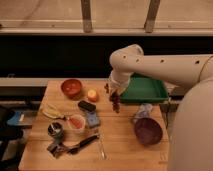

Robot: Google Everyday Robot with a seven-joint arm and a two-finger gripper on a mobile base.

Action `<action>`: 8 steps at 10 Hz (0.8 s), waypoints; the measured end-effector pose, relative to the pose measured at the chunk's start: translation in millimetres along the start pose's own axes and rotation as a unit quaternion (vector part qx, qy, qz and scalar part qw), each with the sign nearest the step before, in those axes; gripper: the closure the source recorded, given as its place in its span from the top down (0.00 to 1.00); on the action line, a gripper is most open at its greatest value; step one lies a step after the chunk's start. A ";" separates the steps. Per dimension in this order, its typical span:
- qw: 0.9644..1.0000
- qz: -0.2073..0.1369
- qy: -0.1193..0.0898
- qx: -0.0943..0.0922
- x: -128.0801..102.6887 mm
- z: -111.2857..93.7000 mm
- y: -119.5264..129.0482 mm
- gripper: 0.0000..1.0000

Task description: Place grapes in table surface

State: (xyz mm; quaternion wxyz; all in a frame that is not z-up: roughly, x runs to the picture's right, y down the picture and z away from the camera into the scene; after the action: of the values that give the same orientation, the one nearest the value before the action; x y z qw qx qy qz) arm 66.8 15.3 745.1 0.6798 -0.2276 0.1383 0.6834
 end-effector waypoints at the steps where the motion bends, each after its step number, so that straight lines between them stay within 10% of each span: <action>1: 1.000 0.000 0.003 0.001 1.4 2.3 -0.5 0.00; 8: 0.995 0.012 0.097 0.024 49.0 99.9 -4.5 0.02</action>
State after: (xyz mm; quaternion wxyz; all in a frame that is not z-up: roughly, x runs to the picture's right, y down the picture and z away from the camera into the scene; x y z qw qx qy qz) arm 60.3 107.7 806.9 0.6605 -0.2745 0.2225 0.6625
